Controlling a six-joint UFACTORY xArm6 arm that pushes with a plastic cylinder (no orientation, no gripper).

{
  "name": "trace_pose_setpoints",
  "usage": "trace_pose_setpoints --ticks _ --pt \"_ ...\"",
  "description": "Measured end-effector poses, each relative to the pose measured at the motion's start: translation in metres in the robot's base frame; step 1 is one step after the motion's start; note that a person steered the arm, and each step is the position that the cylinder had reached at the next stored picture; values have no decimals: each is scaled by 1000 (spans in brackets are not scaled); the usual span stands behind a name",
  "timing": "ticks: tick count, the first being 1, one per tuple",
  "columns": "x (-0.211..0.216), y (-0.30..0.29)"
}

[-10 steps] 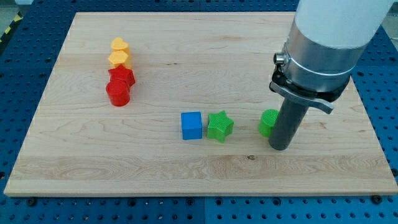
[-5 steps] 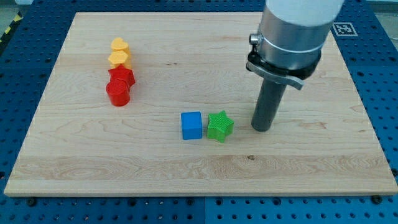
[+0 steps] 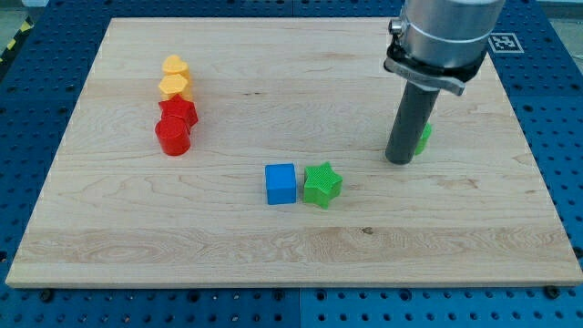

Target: Push the green circle towards the blue triangle

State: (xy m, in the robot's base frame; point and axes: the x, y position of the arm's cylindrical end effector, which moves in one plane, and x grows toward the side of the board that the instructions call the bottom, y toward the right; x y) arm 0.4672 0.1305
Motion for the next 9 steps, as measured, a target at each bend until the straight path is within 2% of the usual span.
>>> trace_pose_setpoints --ticks 2,4,5,9 --pt "-22 13" --pt "-22 50" --pt "-27 50" --pt "-80 64"
